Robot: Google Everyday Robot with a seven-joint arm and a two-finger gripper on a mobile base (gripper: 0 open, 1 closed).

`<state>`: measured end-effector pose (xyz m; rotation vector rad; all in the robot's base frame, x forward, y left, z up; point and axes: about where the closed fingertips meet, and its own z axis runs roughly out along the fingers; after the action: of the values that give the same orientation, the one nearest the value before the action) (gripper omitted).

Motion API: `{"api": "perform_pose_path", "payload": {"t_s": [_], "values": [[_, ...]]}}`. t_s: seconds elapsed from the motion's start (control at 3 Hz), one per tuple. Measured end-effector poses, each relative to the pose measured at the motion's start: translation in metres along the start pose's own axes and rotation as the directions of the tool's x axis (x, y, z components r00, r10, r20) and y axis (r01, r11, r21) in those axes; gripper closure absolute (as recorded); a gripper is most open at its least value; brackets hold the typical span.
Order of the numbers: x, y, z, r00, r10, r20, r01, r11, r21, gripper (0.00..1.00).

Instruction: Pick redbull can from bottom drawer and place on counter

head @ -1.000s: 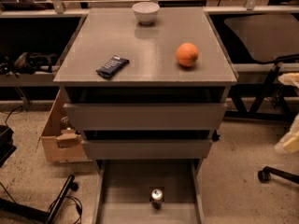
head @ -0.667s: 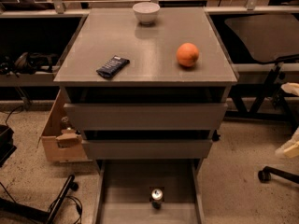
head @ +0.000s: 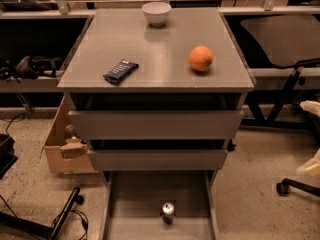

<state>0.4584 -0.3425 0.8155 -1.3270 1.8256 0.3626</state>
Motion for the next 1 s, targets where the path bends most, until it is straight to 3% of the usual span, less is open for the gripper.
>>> {"api": "perform_pose_path", "payload": {"t_s": [0.33,0.67,1.0], "values": [[0.0,0.0,0.0,1.0,0.0,0.0,0.0,1.0,0.0,0.0],[0.006,0.013,0.03,0.999,0.007,0.04,-0.007,1.0,-0.006,0.0],[0.033,0.048,0.104,0.984,0.058,0.166,-0.054,0.998,-0.033,0.0]]}}
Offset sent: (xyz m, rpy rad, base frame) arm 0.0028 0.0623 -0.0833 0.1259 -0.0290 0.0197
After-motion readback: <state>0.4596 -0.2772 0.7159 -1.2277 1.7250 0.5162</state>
